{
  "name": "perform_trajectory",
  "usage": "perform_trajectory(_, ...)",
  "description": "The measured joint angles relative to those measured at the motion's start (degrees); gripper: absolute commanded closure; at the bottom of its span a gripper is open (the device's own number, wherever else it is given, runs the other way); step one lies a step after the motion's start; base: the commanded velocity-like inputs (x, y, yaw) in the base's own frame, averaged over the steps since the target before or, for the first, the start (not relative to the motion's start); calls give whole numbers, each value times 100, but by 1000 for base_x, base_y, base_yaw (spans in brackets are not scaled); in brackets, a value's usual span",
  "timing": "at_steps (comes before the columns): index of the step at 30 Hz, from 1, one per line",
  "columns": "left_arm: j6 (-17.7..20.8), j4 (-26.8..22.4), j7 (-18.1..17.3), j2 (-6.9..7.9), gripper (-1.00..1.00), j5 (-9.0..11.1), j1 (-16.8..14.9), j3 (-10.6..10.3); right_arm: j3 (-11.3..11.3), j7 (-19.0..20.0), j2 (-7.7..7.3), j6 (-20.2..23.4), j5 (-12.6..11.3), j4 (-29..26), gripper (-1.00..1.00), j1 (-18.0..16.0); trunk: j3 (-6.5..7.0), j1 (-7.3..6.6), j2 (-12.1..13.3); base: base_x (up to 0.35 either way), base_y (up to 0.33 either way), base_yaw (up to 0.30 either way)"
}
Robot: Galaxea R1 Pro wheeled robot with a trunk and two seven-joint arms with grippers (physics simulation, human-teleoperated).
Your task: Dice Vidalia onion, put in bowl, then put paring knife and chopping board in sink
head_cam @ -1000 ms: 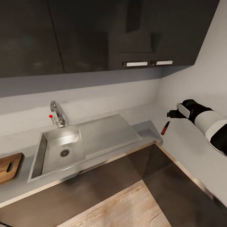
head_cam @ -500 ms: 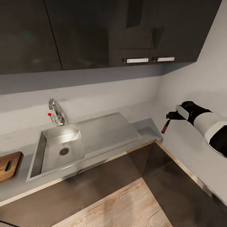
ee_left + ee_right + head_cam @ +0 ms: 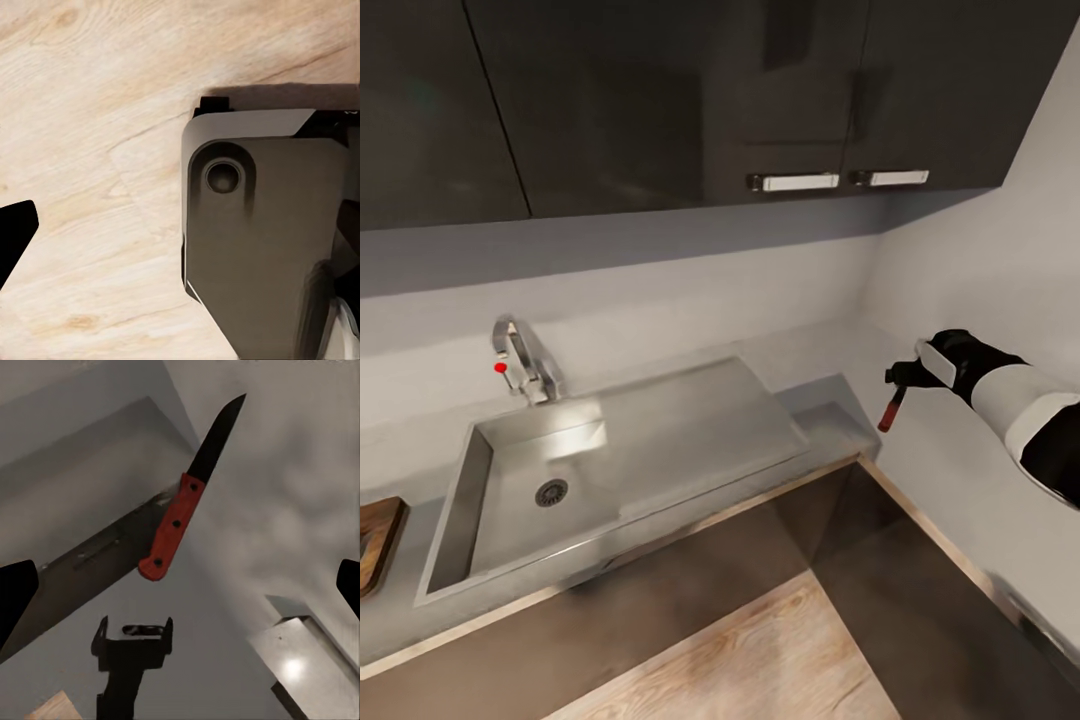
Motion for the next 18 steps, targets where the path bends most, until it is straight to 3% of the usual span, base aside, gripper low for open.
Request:
perform_trajectory(5,0,-3,0,0,-100,0,0,0,0,3,2,-3,-1,-2,-100,12,-46,2,0,154,-1,0)
perform_trajectory(18,0,0,-5,0,-100,0,3,0,1,-4,-6,-28,8,-4,-100,42,-88,2,0,15,0,0)
